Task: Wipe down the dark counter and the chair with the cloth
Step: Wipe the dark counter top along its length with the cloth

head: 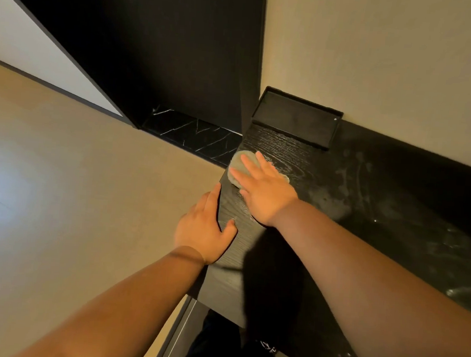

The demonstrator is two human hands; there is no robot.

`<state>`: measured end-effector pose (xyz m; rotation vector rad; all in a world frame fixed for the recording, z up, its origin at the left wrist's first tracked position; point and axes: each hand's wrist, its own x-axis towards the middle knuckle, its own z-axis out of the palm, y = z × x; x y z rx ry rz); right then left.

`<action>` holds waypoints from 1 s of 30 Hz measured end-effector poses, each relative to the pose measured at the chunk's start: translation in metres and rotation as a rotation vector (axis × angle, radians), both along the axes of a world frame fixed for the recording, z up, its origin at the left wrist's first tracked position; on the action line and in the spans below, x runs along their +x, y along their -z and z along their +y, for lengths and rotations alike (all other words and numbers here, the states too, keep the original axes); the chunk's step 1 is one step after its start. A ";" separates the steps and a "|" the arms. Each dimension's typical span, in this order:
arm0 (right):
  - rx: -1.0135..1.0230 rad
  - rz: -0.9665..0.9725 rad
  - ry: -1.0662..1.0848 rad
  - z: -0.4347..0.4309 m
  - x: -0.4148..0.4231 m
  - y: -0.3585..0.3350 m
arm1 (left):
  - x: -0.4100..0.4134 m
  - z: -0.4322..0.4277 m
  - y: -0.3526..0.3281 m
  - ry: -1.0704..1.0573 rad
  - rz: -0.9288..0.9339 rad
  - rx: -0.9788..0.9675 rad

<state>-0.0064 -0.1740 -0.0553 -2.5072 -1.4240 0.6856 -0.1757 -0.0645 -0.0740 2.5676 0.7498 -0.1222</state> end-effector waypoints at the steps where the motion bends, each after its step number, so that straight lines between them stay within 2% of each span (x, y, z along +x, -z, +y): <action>1: 0.009 -0.022 0.024 0.007 0.001 -0.001 | 0.000 -0.001 0.000 -0.005 -0.004 0.002; 4: 0.046 -0.040 0.060 0.002 -0.013 0.001 | -0.001 0.000 0.002 -0.017 -0.014 -0.003; 7: 0.136 -0.040 -0.017 -0.028 -0.038 0.005 | -0.001 0.001 0.002 -0.013 -0.018 -0.013; 9: 0.127 -0.056 -0.071 -0.040 -0.043 0.006 | -0.001 0.000 0.002 -0.011 -0.020 -0.013; 12: 0.050 -0.049 -0.061 -0.023 -0.024 0.004 | 0.000 0.001 0.001 -0.012 -0.034 -0.004; 19: 0.036 -0.101 0.081 0.033 0.038 0.009 | -0.001 0.001 0.003 -0.013 -0.020 -0.004; 25: 0.138 -0.040 -0.098 -0.015 -0.012 0.013 | -0.001 0.001 0.004 -0.012 -0.023 -0.017; 28: 0.184 0.005 -0.078 -0.028 -0.025 0.013 | 0.000 0.001 0.005 -0.019 -0.030 -0.008; 30: 0.126 -0.006 -0.076 -0.016 -0.014 0.009 | -0.001 0.001 0.005 -0.015 -0.025 0.006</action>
